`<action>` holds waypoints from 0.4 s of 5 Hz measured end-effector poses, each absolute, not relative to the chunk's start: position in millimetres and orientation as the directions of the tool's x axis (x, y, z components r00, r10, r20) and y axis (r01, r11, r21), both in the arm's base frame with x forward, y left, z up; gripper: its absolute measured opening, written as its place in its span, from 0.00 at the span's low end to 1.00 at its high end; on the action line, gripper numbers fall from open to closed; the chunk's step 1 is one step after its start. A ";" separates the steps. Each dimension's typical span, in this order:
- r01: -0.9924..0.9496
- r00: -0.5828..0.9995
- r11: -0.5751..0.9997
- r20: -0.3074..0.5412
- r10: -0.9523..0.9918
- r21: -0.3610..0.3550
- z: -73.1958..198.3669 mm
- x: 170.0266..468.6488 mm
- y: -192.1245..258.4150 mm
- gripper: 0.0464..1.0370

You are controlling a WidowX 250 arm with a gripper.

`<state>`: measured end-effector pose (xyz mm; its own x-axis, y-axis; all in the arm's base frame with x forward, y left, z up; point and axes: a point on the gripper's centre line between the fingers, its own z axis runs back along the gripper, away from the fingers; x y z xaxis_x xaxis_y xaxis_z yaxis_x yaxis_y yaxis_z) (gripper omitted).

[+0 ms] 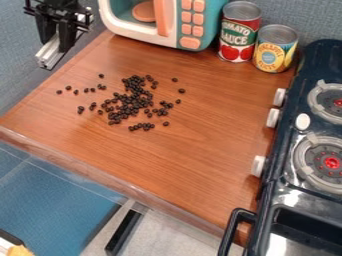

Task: Sweep into pile

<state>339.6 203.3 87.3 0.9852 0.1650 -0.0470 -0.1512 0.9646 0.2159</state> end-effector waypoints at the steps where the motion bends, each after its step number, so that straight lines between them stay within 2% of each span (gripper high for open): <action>1: -0.134 0.984 0.953 -0.075 0.160 0.273 66.7 337.3 213.9 0.34; 2: -0.110 0.985 0.944 -0.096 0.146 0.310 57.8 331.9 213.9 0.34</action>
<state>331.9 213.9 57.8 0.9847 0.1457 -0.0957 -0.1096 0.9443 0.3104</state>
